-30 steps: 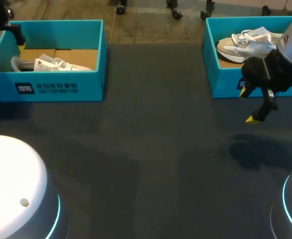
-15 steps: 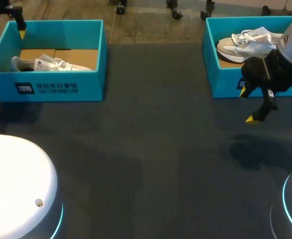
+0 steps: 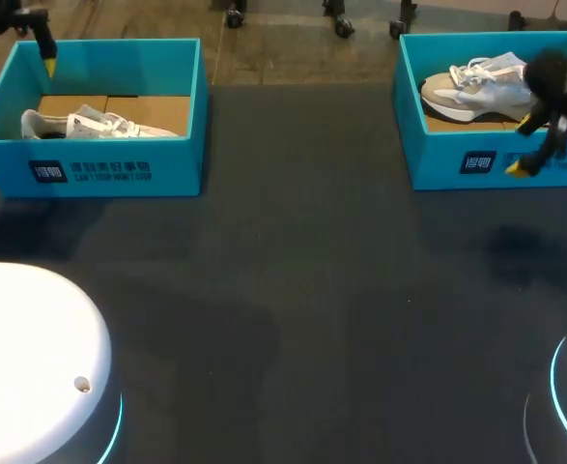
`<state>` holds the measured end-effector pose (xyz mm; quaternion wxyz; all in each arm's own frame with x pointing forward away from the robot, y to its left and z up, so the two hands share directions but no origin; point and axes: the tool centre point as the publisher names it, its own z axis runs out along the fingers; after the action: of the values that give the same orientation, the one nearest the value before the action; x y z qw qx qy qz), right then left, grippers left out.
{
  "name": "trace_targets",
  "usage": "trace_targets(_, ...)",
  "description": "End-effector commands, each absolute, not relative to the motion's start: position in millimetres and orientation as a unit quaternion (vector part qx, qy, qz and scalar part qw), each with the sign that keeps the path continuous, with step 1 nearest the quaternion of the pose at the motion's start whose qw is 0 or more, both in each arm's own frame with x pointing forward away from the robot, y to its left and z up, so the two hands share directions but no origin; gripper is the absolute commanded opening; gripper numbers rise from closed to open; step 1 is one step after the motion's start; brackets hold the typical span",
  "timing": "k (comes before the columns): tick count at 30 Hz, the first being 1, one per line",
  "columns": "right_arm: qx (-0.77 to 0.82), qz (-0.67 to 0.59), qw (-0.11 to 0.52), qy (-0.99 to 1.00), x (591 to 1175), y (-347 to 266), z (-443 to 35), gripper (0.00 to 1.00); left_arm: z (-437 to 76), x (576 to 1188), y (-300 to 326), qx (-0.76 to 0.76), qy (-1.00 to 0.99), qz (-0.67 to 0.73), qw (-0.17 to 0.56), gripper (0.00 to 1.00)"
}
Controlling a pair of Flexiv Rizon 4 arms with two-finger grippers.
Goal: Take the shoe out of the shoebox, open the shoe tongue, remove and reinsert the insole, then place the shoe into the shoebox
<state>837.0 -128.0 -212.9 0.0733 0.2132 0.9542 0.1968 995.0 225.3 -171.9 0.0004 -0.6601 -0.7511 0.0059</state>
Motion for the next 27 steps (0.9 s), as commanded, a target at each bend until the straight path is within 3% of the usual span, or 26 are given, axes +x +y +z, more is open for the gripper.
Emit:
trace_targets(1,0.350,0.213,0.091,0.908,847,-142,-210,1.00,-173,993,226,-0.660,-0.751,0.003,-0.001,1.00)
trace_targets(14,0.524,0.184,0.092,0.826,891,-170,-193,1.00,-173,993,226,-0.660,-0.751,0.003,-0.001,1.00)
trace_targets(16,0.520,0.218,0.125,0.816,899,-176,-190,1.00,-173,993,226,-0.660,-0.751,0.003,-0.001,1.00)
trace_targets(27,0.520,0.218,0.125,0.816,899,-176,-190,1.00,-173,993,226,-0.660,-0.751,0.003,-0.001,1.00)
